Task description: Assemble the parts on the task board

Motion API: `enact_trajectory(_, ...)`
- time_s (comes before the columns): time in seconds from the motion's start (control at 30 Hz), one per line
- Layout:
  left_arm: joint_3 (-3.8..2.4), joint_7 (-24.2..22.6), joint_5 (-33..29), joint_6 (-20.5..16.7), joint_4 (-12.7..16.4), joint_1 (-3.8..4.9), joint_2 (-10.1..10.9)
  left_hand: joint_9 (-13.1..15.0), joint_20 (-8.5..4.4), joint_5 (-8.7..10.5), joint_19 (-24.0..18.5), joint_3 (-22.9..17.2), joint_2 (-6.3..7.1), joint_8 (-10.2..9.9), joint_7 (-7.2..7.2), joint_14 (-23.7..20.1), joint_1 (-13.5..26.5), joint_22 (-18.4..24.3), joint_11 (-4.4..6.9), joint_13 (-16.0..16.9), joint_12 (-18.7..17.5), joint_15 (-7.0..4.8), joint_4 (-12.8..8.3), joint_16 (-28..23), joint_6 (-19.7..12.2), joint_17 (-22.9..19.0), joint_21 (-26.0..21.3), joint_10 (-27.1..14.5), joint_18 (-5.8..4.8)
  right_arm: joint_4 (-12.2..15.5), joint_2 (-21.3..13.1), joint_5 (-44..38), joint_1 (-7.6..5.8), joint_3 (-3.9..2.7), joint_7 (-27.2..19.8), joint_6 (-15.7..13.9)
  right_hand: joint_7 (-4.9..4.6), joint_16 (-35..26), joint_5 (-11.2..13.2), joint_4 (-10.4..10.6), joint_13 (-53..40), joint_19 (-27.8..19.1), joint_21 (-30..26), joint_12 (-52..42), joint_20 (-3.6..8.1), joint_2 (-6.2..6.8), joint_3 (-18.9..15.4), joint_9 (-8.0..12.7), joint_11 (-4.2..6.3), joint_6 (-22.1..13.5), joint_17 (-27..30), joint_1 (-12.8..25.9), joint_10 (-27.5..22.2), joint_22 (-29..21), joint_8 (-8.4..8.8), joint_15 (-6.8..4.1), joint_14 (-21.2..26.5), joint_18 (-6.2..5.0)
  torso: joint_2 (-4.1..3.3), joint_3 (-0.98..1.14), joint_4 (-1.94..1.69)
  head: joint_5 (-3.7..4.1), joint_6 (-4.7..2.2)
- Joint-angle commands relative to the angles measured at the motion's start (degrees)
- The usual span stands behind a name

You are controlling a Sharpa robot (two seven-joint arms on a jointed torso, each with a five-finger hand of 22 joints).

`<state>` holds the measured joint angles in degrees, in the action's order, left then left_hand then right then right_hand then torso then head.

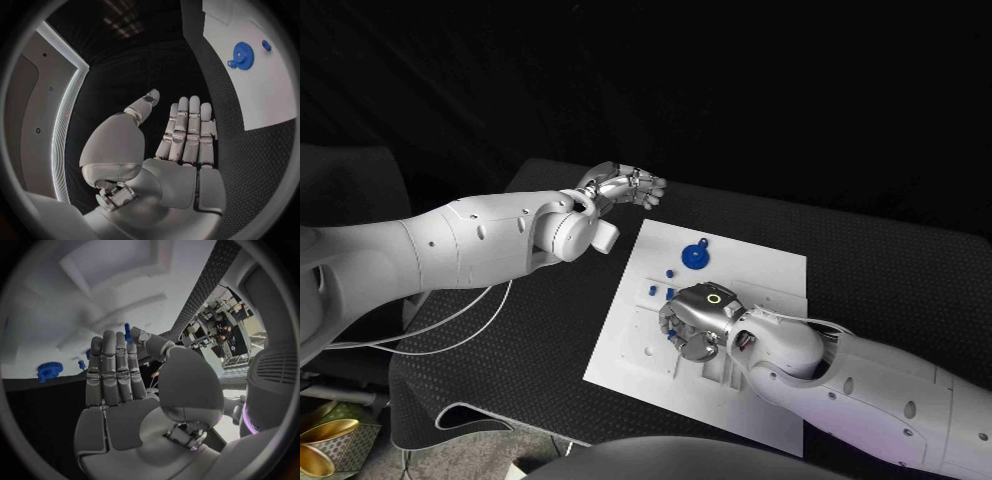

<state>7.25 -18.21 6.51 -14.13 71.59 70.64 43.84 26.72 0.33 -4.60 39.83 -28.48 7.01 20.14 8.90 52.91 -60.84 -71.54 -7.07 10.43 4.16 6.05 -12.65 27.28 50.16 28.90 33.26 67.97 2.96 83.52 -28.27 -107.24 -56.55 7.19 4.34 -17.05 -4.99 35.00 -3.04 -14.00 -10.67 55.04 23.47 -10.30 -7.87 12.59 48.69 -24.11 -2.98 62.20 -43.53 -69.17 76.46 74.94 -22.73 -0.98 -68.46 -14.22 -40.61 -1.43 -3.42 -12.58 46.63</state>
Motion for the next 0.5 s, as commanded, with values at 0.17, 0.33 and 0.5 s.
enact_trajectory(0.17, -0.05, -0.4, -0.2, 0.1, 0.2, 0.14, 0.0, -0.1, 0.42, -0.17, 0.0, -0.3, 0.29, 0.4, 0.06, -0.2, -0.4, -0.1, -0.05, -0.1, -0.2, 0.42, -0.1, -0.3, -0.1, 0.1, -0.2, -0.2, 1.06, -0.6, 0.2, -0.9, 0.32, 0.08, -0.4, 0.8, -0.03, -0.4, -0.2, -0.2, -0.1, 0.4, 0.1, 0.3, 0.13, -0.32, 0.1, -0.1, -0.02, 0.3, -0.1, 0.0, 0.4, 1.0, -0.18, -0.12, -0.3, -0.78, -0.02, 0.03, 0.03, 0.02, 0.05)
enact_trajectory(0.33, -0.05, -0.4, -0.2, 0.1, 0.2, 0.14, -0.1, -0.1, 0.43, -0.16, 0.0, -0.3, 0.31, 0.4, 0.08, -0.2, -0.4, -0.1, -0.08, -0.1, -0.2, 0.43, -0.1, -0.4, -0.2, 0.2, -0.3, -0.2, 1.05, -0.9, 0.4, -1.5, 0.38, 0.09, -0.2, 0.8, -0.03, -0.4, -0.2, -0.3, -0.1, 0.4, 0.1, 0.3, 0.13, -0.35, 0.1, -0.1, -0.02, 0.3, -0.1, 0.0, 0.4, 1.0, -0.17, -0.12, -0.3, -0.78, -0.01, 0.00, 0.01, 0.19, 0.08)
enact_trajectory(0.5, -0.05, -0.4, -0.2, 0.2, 0.2, 0.14, -0.1, -0.2, 0.43, -0.15, 0.0, -0.3, 0.34, 0.4, 0.10, -0.2, -0.3, -0.1, -0.10, -0.2, -0.2, 0.44, -0.1, -0.5, -0.2, 0.2, -0.3, -0.3, 1.04, -0.9, 0.3, -1.9, 0.38, 0.09, 0.3, 0.0, -0.03, -0.4, -0.2, -0.3, -0.1, 0.4, 0.1, 0.3, 0.13, -0.36, 0.1, -0.1, -0.02, 0.3, -0.1, 0.0, 0.4, 1.0, -0.16, -0.12, -0.4, -0.78, -0.01, 0.01, -0.05, 0.31, -0.02)
